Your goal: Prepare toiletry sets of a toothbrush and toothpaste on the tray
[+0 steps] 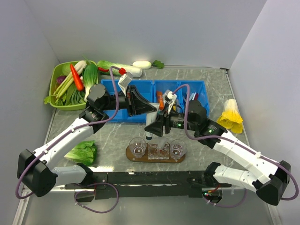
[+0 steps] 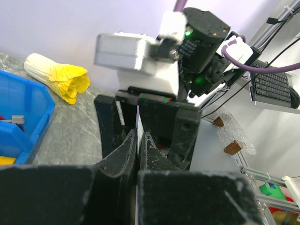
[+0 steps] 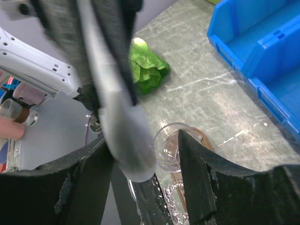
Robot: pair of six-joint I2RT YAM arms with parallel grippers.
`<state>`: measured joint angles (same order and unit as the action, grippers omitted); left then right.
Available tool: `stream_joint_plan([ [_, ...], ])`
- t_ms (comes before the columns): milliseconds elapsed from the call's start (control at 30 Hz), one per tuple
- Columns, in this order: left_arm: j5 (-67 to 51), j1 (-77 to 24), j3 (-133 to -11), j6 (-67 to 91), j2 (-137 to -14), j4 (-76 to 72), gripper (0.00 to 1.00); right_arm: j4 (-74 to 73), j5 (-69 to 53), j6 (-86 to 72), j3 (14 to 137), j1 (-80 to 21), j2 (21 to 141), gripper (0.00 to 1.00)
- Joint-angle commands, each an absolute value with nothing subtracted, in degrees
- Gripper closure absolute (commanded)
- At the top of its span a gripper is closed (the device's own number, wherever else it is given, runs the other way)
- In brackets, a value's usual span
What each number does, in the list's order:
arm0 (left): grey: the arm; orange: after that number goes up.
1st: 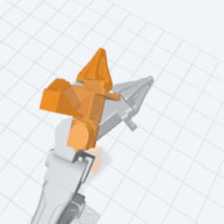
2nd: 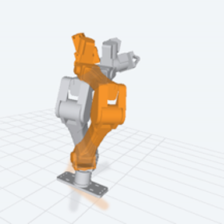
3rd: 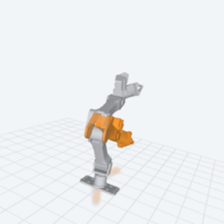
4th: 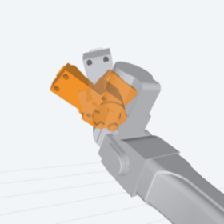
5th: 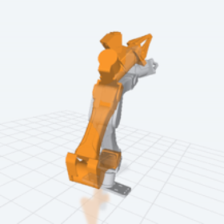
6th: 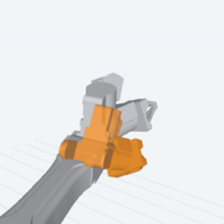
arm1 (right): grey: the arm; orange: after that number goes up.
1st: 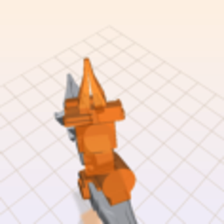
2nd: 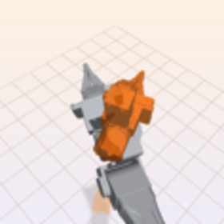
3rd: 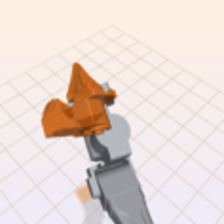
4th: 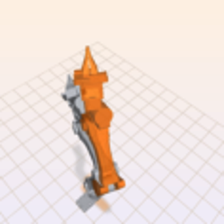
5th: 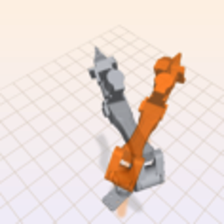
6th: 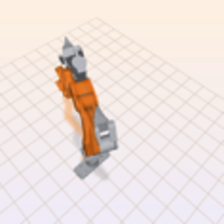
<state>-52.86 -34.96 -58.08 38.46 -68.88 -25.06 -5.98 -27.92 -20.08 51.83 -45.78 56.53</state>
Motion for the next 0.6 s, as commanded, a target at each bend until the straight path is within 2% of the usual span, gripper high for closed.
stream_joint_plan([
  [0,-53.97,-34.80,-58.27,38.58,-66.71,-28.48,0.99,-3.43,-27.51,-19.77,50.80,-46.05,57.22,0.38],
  [167,-53.79,-34.80,-58.45,38.23,-66.80,-28.04,0.99,-3.16,-27.69,-19.69,50.63,-46.14,56.69,0.46],
  [467,-53.35,-34.80,-58.54,37.53,-66.88,-27.16,0.99,-2.99,-27.51,-19.86,50.01,-46.14,55.55,0.76],
  [567,-53.44,-34.80,-58.62,37.35,-67.06,-26.81,0.99,-3.43,-27.51,-19.78,50.27,-46.05,55.20,0.76],
])
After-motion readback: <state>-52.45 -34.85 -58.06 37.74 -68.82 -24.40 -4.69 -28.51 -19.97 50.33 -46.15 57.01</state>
